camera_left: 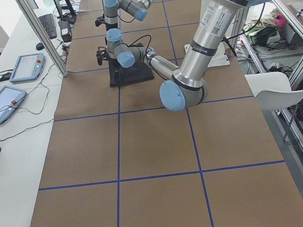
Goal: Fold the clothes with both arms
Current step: 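Carry the folded end over to the far edge with both grippers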
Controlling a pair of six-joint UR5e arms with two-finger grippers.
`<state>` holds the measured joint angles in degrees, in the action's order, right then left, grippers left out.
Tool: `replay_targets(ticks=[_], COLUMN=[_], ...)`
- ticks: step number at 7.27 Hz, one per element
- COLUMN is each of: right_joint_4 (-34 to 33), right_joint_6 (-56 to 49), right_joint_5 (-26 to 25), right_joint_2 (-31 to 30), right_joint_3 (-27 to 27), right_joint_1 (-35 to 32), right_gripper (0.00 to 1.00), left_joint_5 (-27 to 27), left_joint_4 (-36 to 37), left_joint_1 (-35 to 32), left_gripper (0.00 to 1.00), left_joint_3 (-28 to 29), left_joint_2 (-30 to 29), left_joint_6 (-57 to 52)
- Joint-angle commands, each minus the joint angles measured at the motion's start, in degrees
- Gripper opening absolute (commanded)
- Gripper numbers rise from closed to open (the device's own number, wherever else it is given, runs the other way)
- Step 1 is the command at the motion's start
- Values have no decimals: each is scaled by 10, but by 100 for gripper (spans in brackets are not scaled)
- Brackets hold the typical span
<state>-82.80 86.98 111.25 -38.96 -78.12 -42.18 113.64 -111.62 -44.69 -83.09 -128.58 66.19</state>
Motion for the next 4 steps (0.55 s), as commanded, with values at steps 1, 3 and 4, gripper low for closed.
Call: replay_targets(ticks=[1, 3, 4], right_joint_4=[-2, -3, -3], right_joint_6=[-6, -5, -8], right_joint_5=[10, -99, -118], right_joint_2=[-2, -7, -11], right_joint_3=[-28, -25, -15], right_joint_1=[28, 106, 113], right_gripper=[100, 46, 0], left_joint_5=[21, 21, 21], left_joint_4=[-1, -1, -1], left_joint_1=[-11, -11, -11], left_gripper=[100, 100, 100], left_joint_3=[-14, -21, -21], left_joint_2=[22, 25, 25], left_joint_6=[-59, -62, -62])
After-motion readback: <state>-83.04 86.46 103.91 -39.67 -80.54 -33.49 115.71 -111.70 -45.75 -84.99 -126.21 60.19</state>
